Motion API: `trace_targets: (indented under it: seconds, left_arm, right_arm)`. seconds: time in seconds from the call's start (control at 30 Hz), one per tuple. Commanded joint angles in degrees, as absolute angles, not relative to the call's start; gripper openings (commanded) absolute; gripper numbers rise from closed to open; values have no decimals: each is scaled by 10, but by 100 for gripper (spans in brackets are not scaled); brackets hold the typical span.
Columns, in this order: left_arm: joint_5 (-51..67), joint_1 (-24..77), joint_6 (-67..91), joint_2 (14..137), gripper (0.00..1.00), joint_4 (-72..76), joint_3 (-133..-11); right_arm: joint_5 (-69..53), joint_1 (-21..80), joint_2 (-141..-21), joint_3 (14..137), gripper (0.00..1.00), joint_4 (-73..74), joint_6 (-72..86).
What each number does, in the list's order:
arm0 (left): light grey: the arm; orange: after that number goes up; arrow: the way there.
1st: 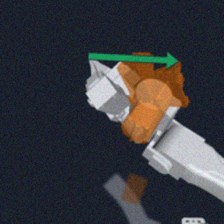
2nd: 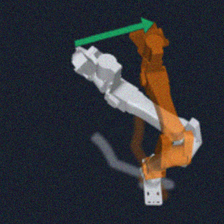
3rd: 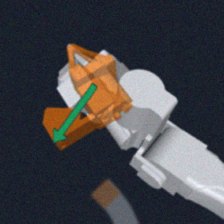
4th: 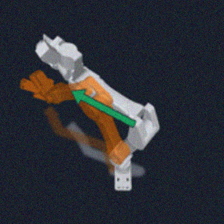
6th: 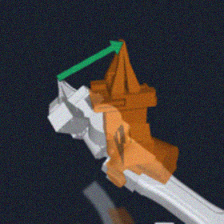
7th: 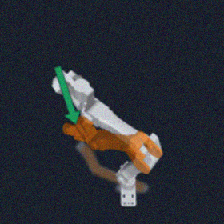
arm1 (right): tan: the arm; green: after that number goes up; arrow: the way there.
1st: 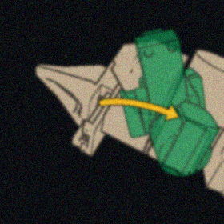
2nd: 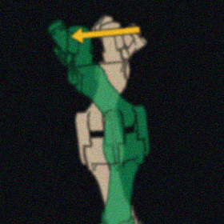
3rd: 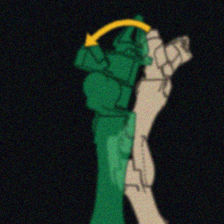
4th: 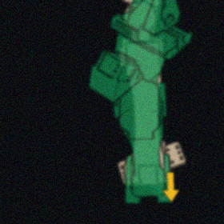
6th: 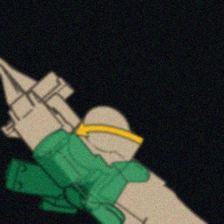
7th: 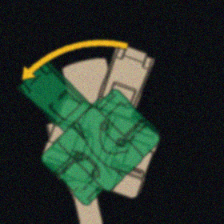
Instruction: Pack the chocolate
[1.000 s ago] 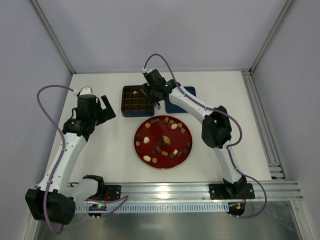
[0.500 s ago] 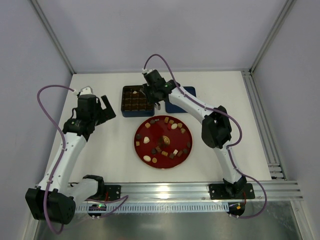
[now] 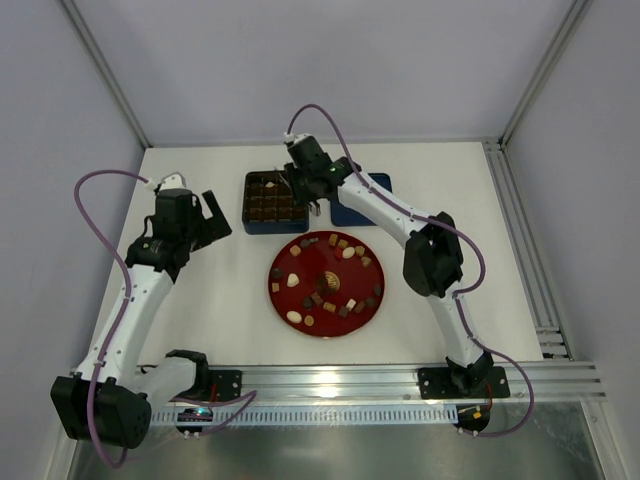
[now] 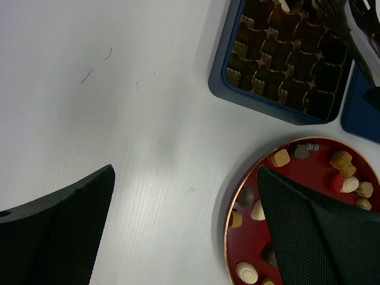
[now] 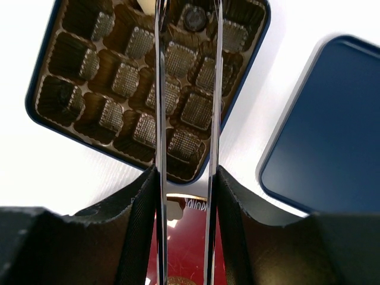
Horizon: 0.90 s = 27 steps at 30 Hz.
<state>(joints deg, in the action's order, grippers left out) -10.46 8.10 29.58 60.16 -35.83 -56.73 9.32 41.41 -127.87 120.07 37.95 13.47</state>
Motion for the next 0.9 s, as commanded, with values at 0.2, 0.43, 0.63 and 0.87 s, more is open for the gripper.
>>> trace_targets:
  seconds: [0.2, 0.43, 0.63, 0.87]
  left_arm:
    - [-107, 76, 294, 601, 100, -347, -569]
    - [-107, 76, 294, 602, 100, -345, -570]
    - [-105, 75, 294, 601, 100, -345, -569]
    - [-102, 76, 294, 602, 100, -345, -570]
  right_arm:
    - [119, 417, -1201, 1251, 44, 378, 120]
    - [127, 417, -1107, 1176, 44, 411, 137]
    - [123, 423, -966, 1026, 44, 470, 168]
    - [95, 458, -819, 891, 43, 577, 207]
